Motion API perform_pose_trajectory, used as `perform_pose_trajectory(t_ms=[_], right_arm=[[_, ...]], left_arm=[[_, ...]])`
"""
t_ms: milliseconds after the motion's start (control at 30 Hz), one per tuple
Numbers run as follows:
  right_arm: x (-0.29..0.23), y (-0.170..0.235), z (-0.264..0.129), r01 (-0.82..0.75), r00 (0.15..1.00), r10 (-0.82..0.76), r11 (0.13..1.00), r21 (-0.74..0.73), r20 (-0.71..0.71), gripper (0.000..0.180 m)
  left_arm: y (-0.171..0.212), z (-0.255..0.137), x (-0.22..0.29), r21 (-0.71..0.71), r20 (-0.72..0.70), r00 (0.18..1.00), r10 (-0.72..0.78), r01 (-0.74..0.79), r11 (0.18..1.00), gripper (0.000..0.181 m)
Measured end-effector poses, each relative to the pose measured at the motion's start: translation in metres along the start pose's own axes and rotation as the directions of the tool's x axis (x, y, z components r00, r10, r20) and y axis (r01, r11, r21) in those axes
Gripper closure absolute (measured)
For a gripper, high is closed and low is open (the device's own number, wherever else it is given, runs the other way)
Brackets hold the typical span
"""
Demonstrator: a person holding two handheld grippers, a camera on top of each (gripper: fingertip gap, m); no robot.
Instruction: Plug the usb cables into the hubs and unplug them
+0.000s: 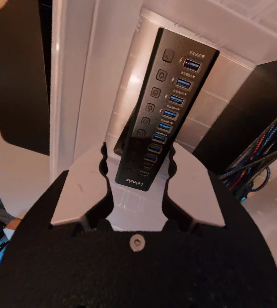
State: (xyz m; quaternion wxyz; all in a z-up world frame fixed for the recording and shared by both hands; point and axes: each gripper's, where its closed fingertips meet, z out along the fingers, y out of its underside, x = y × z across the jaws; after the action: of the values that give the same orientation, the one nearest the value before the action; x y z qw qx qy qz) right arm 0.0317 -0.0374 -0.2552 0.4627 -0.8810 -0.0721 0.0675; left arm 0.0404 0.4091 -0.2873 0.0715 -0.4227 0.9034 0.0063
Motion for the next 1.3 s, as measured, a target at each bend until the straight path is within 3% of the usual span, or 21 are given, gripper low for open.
perform_pose_trajectory(t_ms=[33,100,233,400,500,700,767,867,1000,1100,1233,1300], right_arm=[[0.001,0.001,0.002,-0.005,1.000,0.005,1.000,-0.004,0.002,0.089],[0.002,0.003,0.004,-0.016,1.000,0.016,1.000,-0.008,0.008,0.089],[0.004,0.007,0.005,-0.033,0.999,0.033,0.999,-0.015,0.004,0.091],[0.013,0.001,0.008,-0.093,0.995,0.094,0.995,0.042,-0.029,0.094],[0.002,-0.013,0.009,-0.135,0.991,0.134,0.986,0.097,0.008,0.096],[0.002,-0.047,0.013,-0.070,0.996,0.081,0.971,0.229,-0.036,0.088],[0.002,-0.066,0.014,-0.076,0.996,0.085,0.949,0.306,-0.014,0.087],[0.013,-0.103,0.011,-0.073,0.995,0.093,0.879,0.471,-0.021,0.086],[0.033,-0.133,0.019,-0.120,0.990,0.140,0.807,0.579,0.010,0.082],[0.023,-0.134,0.042,-0.182,0.983,0.132,0.823,0.538,0.130,0.090],[-0.013,-0.126,0.048,-0.213,0.947,0.045,0.831,0.513,0.319,0.128],[-0.024,-0.116,0.045,-0.158,0.944,-0.023,0.843,0.514,0.328,0.147]], left_arm=[[0.000,0.002,0.001,-0.013,-0.019,1.000,-0.005,0.004,1.000,0.107],[-0.001,0.006,0.009,-0.033,-0.072,0.997,0.001,-0.003,0.999,0.112],[0.012,0.022,0.010,-0.157,-0.013,0.996,0.088,-0.089,0.984,0.117],[0.007,0.021,0.000,-0.194,0.177,0.944,0.277,-0.243,0.950,0.119],[0.004,0.006,-0.001,-0.237,0.292,0.902,0.318,-0.254,0.938,0.120],[-0.016,-0.078,0.001,-0.209,0.676,0.658,0.331,-0.260,0.943,0.120],[-0.020,-0.115,0.009,-0.226,0.787,0.518,0.335,-0.264,0.938,0.120],[-0.040,-0.161,0.045,-0.195,0.891,0.336,0.304,-0.322,0.927,0.120],[-0.083,-0.180,0.120,-0.103,0.945,0.232,0.231,-0.460,0.882,0.120],[-0.120,-0.169,0.177,-0.078,0.962,0.167,0.214,-0.584,0.808,0.120],[-0.158,-0.152,0.228,-0.022,0.978,0.136,0.158,-0.688,0.725,0.120],[-0.170,-0.147,0.243,0.010,0.985,0.125,0.116,-0.722,0.692,0.121]])
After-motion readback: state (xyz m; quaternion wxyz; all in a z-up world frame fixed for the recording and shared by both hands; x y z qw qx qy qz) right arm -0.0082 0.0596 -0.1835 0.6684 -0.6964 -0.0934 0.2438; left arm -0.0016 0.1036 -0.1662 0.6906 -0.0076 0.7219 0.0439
